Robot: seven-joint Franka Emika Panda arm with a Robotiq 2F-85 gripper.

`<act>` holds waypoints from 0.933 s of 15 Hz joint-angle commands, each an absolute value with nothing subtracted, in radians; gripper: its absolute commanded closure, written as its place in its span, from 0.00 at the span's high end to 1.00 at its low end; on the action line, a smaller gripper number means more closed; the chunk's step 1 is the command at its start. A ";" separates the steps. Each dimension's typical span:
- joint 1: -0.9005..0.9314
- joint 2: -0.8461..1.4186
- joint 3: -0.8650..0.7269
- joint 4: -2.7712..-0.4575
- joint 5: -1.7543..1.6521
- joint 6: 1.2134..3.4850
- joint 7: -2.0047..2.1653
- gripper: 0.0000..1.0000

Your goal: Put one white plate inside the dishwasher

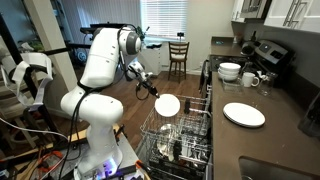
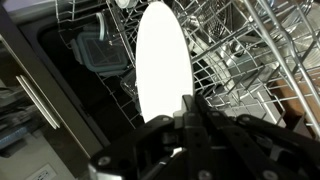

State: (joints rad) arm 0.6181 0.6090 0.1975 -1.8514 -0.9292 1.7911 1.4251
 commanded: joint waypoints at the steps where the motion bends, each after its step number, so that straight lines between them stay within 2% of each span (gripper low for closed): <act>1: 0.609 0.612 0.208 -1.847 -0.933 1.785 1.427 0.04; 5: 0.609 0.612 0.208 -1.847 -0.933 1.785 1.427 0.04; 6: 0.609 0.612 0.208 -1.847 -0.933 1.785 1.427 0.01; 14: 0.581 0.435 0.229 -2.035 -0.941 2.014 1.506 0.01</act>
State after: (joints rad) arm 0.6131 0.5589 0.2053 -1.9088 -0.9295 1.9419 1.4623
